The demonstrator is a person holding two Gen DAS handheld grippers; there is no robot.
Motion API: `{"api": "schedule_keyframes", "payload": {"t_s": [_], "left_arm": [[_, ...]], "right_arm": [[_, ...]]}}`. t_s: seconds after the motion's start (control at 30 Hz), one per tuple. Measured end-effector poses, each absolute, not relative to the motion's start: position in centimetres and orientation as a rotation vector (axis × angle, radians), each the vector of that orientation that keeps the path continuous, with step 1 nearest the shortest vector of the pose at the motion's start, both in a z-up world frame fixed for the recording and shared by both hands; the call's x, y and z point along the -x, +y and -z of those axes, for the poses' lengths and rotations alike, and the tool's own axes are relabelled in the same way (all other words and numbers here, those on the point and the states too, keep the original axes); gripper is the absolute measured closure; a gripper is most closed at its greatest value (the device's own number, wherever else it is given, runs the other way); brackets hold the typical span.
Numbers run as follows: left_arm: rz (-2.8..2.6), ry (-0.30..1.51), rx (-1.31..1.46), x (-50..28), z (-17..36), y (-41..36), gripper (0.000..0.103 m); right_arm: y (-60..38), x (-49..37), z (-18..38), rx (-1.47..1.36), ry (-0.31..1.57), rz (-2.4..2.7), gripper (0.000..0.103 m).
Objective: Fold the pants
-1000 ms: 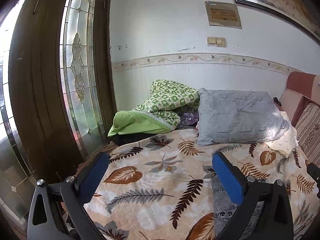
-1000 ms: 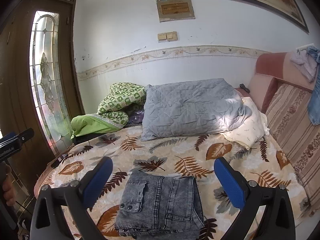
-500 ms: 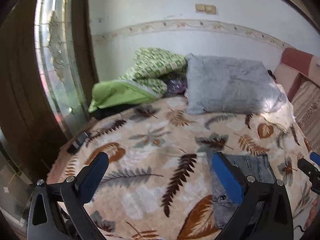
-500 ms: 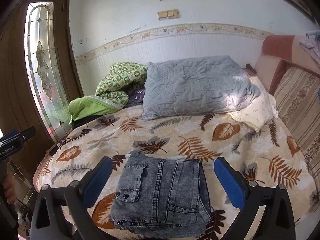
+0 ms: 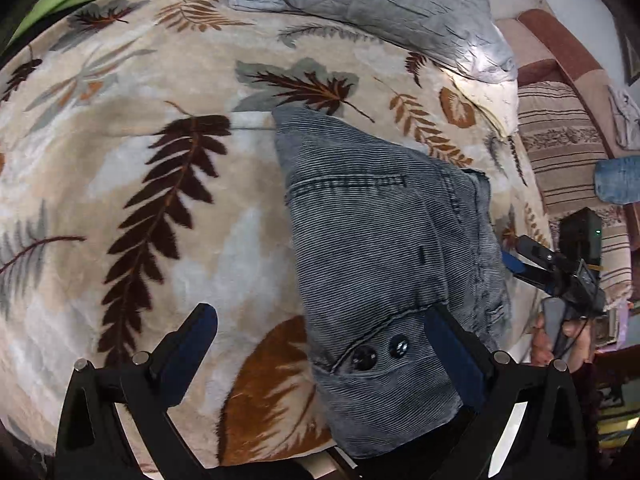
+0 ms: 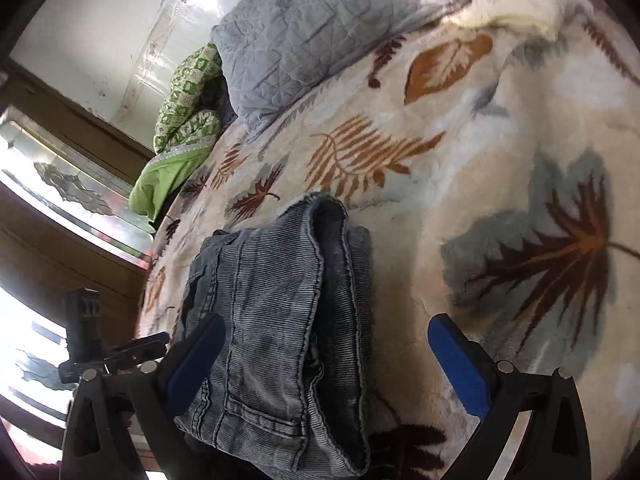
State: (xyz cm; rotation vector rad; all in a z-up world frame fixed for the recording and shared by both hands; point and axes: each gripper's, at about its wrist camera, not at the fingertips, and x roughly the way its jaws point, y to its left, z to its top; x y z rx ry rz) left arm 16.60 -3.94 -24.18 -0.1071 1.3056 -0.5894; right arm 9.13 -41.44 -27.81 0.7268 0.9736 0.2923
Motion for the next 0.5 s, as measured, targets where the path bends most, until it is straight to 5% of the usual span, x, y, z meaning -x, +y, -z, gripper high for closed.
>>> {"api": "schedule_keyframes", "payload": {"t_s": [0.17, 0.33, 0.37, 0.4, 0.43, 0.5], "left_arm": [[0.686, 1.356, 0.122, -17.8, 25.7, -6.2, 0.000], [0.734, 1.332, 0.120, -18.1, 26.1, -8.1, 0.017], [0.740, 1.315, 0.117, -18.1, 25.8, -8.2, 0.034], [0.750, 1.300, 0.117, -18.2, 25.4, -8.2, 0.048], [0.749, 1.294, 0.113, -18.4, 24.9, -8.2, 0.054], [0.766, 1.264, 0.084, -18.8, 23.9, -8.7, 0.069]], "right_arm": [[-40.3, -10.1, 28.6, -0.777, 0.950, -0.455, 0.001], [-35.2, -10.2, 27.7, -0.618, 1.000, -0.512, 0.011], [-34.9, -10.3, 27.5, -0.620, 1.003, -0.511, 0.016], [-35.0, -10.3, 27.4, -0.648, 1.000, -0.514, 0.033], [-35.0, -10.4, 27.3, -0.670, 1.001, -0.515, 0.067], [-34.3, -10.9, 26.6, -0.652, 0.986, -0.506, 0.071]]}}
